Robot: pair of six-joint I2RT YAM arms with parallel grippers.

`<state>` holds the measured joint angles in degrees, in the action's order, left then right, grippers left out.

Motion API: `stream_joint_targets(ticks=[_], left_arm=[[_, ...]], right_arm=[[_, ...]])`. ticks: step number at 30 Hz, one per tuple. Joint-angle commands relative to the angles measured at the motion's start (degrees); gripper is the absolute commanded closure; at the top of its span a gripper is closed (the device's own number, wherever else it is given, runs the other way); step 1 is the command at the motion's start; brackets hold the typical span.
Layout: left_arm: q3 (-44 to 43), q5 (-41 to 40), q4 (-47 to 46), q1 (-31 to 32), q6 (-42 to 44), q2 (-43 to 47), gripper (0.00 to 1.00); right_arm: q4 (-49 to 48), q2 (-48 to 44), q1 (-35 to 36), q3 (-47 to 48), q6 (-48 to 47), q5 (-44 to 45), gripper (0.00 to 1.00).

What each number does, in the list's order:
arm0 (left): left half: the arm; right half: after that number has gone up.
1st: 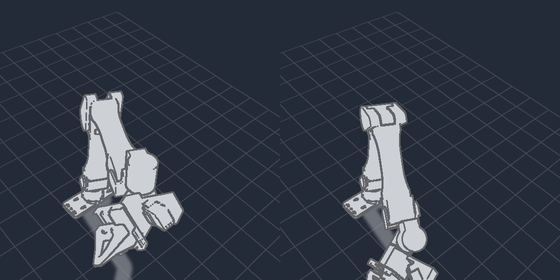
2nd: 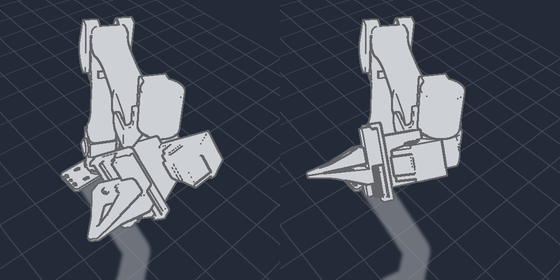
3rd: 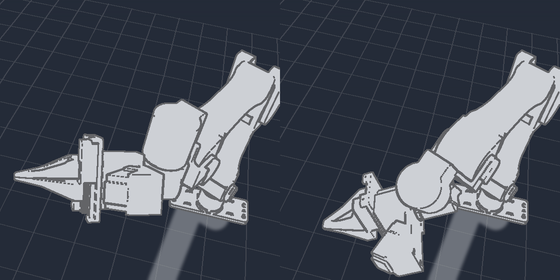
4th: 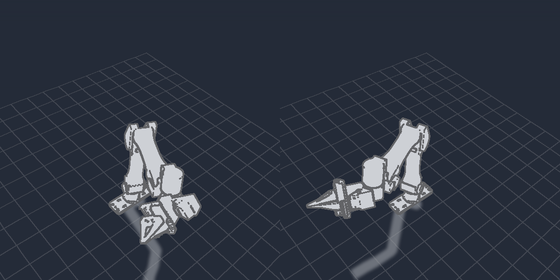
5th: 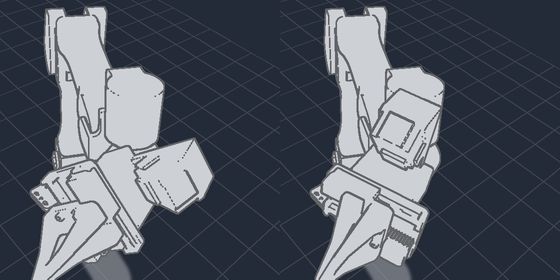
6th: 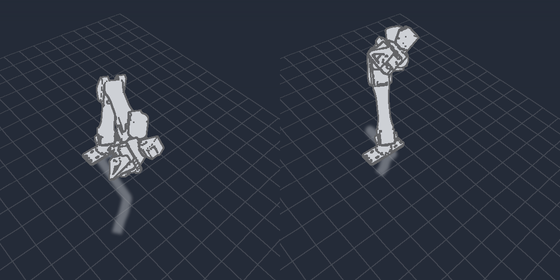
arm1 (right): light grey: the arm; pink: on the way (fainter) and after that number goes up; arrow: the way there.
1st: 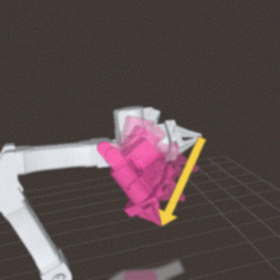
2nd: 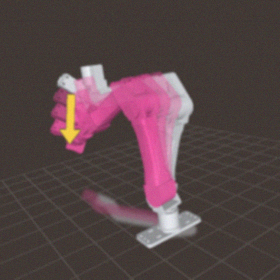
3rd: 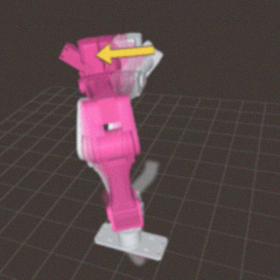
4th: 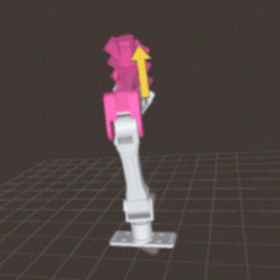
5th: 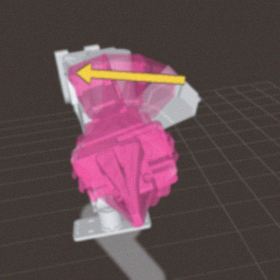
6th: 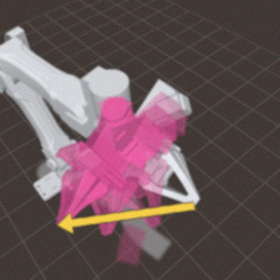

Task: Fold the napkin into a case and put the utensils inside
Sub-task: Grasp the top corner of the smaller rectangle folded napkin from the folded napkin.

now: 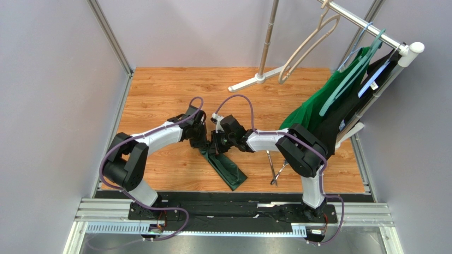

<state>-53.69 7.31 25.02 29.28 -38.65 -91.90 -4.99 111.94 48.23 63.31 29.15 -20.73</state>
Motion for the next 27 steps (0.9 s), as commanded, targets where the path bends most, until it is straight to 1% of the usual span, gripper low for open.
stream_joint_targets(ticks=[1, 3, 6, 8, 9, 10, 11, 12, 13, 14, 15, 17, 18, 19, 20, 21, 22, 23, 25, 26, 27], left_arm=[[1.1, 5.5, -5.2, 0.3, 0.6, 3.6, 1.0], [1.8, 5.4, -6.3, 0.3, 1.0, 4.4, 1.0], [3.9, 6.5, -7.9, 0.1, 0.5, 6.5, 1.0], [4.1, 7.5, -8.2, 0.1, 0.2, 7.3, 1.0], [5.3, 8.0, -9.6, 0.0, -0.4, 7.6, 1.0], [6.0, 7.7, -10.2, 0.0, -1.0, 7.9, 1.0], [6.6, 7.2, -10.7, -0.2, -2.2, 8.4, 1.0], [7.6, 6.6, -11.1, -0.3, -2.8, 8.6, 1.0], [8.1, 6.5, -11.5, -0.4, -3.4, 8.9, 1.0], [8.8, 6.5, -12.1, -0.5, -4.5, 9.1, 1.0], [9.8, 6.4, -13.5, -0.5, -4.9, 9.3, 1.0], [10.3, 6.5, -13.9, -0.6, -5.8, 9.3, 1.0], [10.6, 6.6, -14.4, -0.6, -6.1, 9.3, 1.0], [10.7, 6.7, -14.5, -0.6, -6.3, 9.4, 1.0], [10.8, 6.6, -14.5, -0.6, -7.1, 9.5, 1.0], [11.7, 6.6, -15.4, -0.6, -7.5, 9.9, 1.0], [12.2, 6.7, -16.1, -0.6, -7.7, 10.8, 1.0], [12.7, 6.7, -16.7, -0.6, -8.4, 11.2, 1.0], [13.7, 7.2, -18.4, -0.7, -9.0, 11.9, 1.0], [13.8, 7.3, -18.5, -0.7, -8.9, 12.0, 1.0], [13.8, 7.3, -18.6, -0.7, -9.0, 12.2, 1.0]], right_arm=[[-12.7, 2.9, 0.5, -3.1, 5.2, -3.4, 1.0], [-14.6, 4.2, 0.0, -3.5, 5.5, -3.6, 1.0], [-13.1, 5.6, -0.3, -1.7, 3.6, -3.9, 1.0], [-13.5, 5.9, -0.6, -0.9, 2.6, -6.0, 1.0], [-13.2, 6.4, -0.6, -0.6, 2.7, -8.3, 0.98], [-13.9, 6.1, -1.2, -0.9, 3.0, -10.0, 0.95], [-18.0, 5.6, -1.7, -3.9, 5.1, -11.3, 0.93], [-20.3, 3.6, -2.2, -5.5, 6.2, -12.4, 0.86], [-21.8, 2.8, -3.0, -6.7, 7.2, -12.9, 0.81], [-22.2, 1.9, -3.3, -7.3, 7.8, -13.5, 0.78], [-22.3, 1.4, -3.4, -7.4, 8.4, -15.6, 0.71], [-23.0, 0.2, -3.5, -7.8, 9.3, -16.7, 0.65], [-24.0, 0.4, -3.6, -8.3, 11.3, -18.4, 0.63], [-25.6, 0.9, -3.9, -8.8, 12.8, -19.2, 0.62], [-31.0, 1.2, -4.4, -9.6, 15.0, -19.9, 0.61], [-34.1, 1.4, -4.6, -10.9, 17.2, -21.1, 0.58], [-36.5, 2.3, -5.2, -12.3, 21.0, -21.5, 0.57], [-41.3, 2.9, -5.4, -13.0, 22.6, -21.9, 0.55], [-46.3, 4.2, -5.9, -15.0, 26.9, -23.2, 0.53], [-50.6, 5.3, -6.1, -15.5, 27.8, -23.4, 0.51], [-51.7, 5.6, -6.2, -15.8, 28.4, -23.7, 0.5]])
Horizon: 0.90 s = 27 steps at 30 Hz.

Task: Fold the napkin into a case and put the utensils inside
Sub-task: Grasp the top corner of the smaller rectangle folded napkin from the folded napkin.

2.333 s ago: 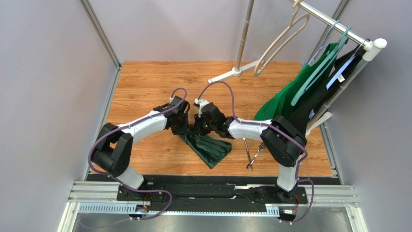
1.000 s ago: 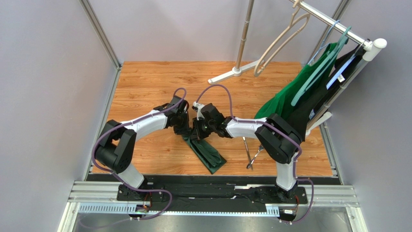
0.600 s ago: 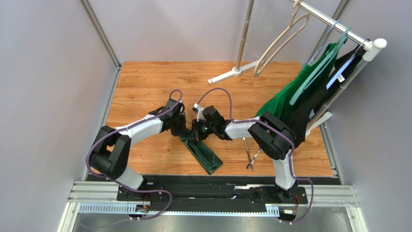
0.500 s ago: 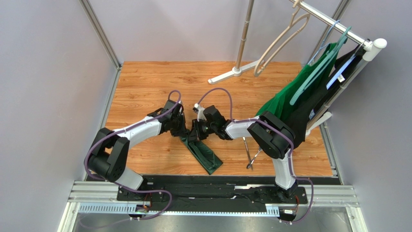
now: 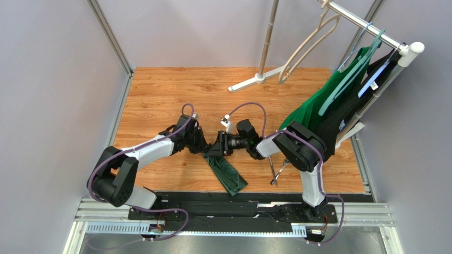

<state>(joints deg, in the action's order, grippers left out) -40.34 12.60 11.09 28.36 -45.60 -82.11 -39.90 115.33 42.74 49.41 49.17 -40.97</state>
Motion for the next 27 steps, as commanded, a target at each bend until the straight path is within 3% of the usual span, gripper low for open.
stream_joint_targets(ticks=[1, 4, 7, 15, 21, 25, 27], left_arm=[[0.4, 2.0, -4.6, 0.1, -2.0, 2.5, 1.0], [0.6, 2.1, -4.5, -0.1, -2.1, 2.5, 1.0], [0.9, 3.4, -4.7, -0.4, -2.9, 2.2, 1.0], [0.3, 7.0, -4.7, -0.4, -6.2, -2.3, 1.0], [1.9, 6.5, -5.2, -0.9, -7.1, -4.0, 1.0], [2.1, 6.1, -5.6, -1.0, -7.5, -4.7, 1.0], [2.2, 5.5, -5.3, -1.3, -6.9, -4.0, 1.0]], right_arm=[[-17.6, 2.4, -0.9, -2.9, 8.9, -3.2, 0.48], [-16.6, 1.5, -1.0, -3.5, 6.1, -2.6, 0.46], [-1.7, -0.7, -0.9, -0.8, -1.1, -0.3, 0.45], [-3.3, 5.4, -0.6, 5.4, -2.1, 1.9, 0.42], [9.1, -0.3, 1.9, 7.3, -15.4, 5.3, 0.4], [25.9, 2.3, 2.4, 15.1, -17.6, 7.4, 0.4], [26.4, 0.3, 2.4, 13.4, -16.8, 8.2, 0.39]])
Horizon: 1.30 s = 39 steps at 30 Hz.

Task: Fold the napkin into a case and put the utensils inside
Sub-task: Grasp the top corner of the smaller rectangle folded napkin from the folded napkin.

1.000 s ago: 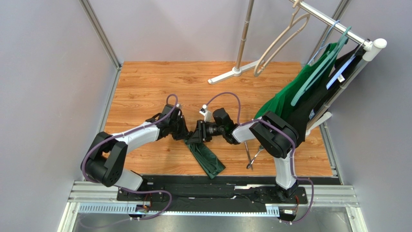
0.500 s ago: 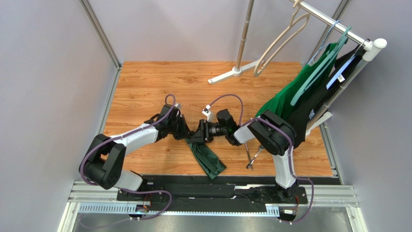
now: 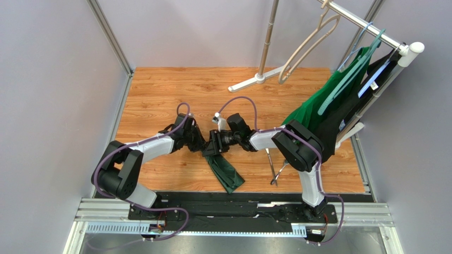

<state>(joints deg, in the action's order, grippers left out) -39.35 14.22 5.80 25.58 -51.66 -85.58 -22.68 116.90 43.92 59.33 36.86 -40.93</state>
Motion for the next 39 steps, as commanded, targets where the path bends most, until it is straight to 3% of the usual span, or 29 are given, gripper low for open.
stream_joint_targets(ticks=[1, 11, 21, 32, 39], left_arm=[[1.2, 3.5, 0.9, 1.3, -0.6, -0.3, 1.0], [2.2, 3.3, 1.2, 0.0, 0.8, 1.1, 1.0], [2.2, 4.0, 1.0, 0.0, 1.0, 1.6, 1.0], [2.2, 3.7, 1.5, 0.0, 1.2, 2.4, 1.0], [2.0, 4.0, 1.5, 0.0, 1.1, 1.9, 1.0]], right_arm=[[6.7, -2.6, 1.2, -0.1, -3.0, 8.5, 0.36], [5.5, -9.1, 0.4, -4.6, 0.0, 7.5, 0.32], [10.7, -12.4, -0.1, -5.4, -2.9, 10.3, 0.32], [12.7, -11.8, 1.6, -2.1, -4.7, 8.8, 0.36], [20.2, -11.3, 4.8, 2.7, -9.7, 13.5, 0.37]])
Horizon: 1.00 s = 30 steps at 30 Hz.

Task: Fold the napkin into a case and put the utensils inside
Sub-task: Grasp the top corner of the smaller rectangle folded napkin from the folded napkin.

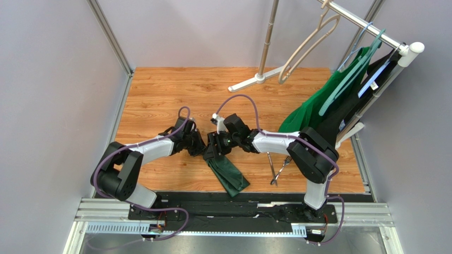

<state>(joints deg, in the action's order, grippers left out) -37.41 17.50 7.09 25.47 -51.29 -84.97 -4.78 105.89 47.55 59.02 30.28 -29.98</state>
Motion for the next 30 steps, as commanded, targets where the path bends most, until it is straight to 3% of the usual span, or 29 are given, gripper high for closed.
stream_joint_targets(ticks=[1, 8, 16, 18, 22, 25, 26, 30], left_arm=[[0.0, 0.6, 0.2, 0.1, 0.8, 1.6, 1.0], [-0.1, 0.3, 1.0, 0.1, 1.3, 2.1, 1.0], [0.3, -0.1, 1.4, 0.1, 1.5, 2.9, 1.0], [0.3, -0.2, 1.5, 0.1, 1.6, 3.0, 1.0], [0.1, -0.3, 1.6, 0.1, 1.6, 2.8, 1.0], [0.2, -0.2, 1.4, 0.1, 1.6, 2.6, 1.0], [0.4, -0.2, 1.3, 0.1, 1.5, 2.6, 1.0], [0.5, 0.1, 1.2, 0.1, 1.5, 2.7, 1.0]], right_arm=[[1.6, -0.6, 0.4, 2.3, -2.7, 2.6, 0.37], [-7.4, -2.7, -2.1, -3.6, 3.0, -0.8, 0.43], [-12.4, -4.2, -4.0, -7.4, 5.0, -3.2, 0.59], [-13.6, -4.7, -4.0, -7.9, 5.3, -5.0, 0.59], [-15.0, -6.7, -4.0, -9.5, 6.0, -6.4, 0.48], [-15.1, -7.9, -5.0, -10.4, 7.3, -6.0, 0.47], [-15.8, -7.7, -5.4, -10.6, 7.8, -6.1, 0.49], [-17.2, -5.2, -5.7, -10.3, 8.4, -6.0, 0.77]])
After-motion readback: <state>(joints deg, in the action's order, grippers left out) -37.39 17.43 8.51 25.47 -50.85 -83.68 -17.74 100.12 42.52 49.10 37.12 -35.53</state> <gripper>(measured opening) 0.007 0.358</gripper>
